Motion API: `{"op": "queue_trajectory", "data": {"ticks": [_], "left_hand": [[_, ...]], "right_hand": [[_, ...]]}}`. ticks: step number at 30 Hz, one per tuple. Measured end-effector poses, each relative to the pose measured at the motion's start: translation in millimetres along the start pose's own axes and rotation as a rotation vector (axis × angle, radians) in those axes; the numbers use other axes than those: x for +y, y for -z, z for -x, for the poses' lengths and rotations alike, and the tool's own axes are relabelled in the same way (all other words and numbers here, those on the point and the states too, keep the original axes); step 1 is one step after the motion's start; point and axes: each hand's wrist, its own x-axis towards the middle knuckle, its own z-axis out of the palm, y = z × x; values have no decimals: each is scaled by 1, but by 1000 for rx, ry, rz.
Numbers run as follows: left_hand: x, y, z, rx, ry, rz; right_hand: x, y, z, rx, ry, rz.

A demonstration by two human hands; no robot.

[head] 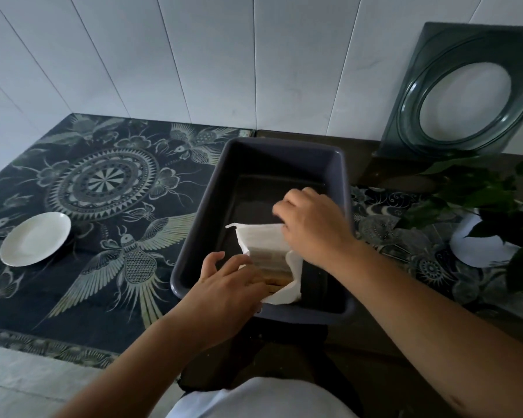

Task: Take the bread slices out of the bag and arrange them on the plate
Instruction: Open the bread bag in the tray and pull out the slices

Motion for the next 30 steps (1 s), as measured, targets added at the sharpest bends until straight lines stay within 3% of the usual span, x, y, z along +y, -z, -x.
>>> {"op": "queue_trajectory", "data": {"ticks": [3, 5, 7, 8, 13, 17, 22, 30], "left_hand": [[-5, 4, -7, -30, -8, -66], [-7, 7, -13, -62, 7, -128], [-8, 7, -17, -110, 69, -205], [-8, 7, -18, -128, 88, -249], [-14, 13, -20, -167, -62, -363], [-23, 18, -27, -294, -220, -424], [-39, 24, -28, -389, -104, -461], [-37, 29, -31, -455, -105, -445]], "right_hand": [[-17, 8, 15, -20, 353, -160], [-22, 13, 19, -245, 421, -119], [-16, 16, 19, -459, 373, 34], [-12, 19, 20, -493, 345, 85], [-5, 30, 24, -541, 321, 90], [-5, 38, 28, -641, 359, 121], [7, 47, 45, -724, 322, 135], [10, 52, 47, -817, 267, 86]]}}
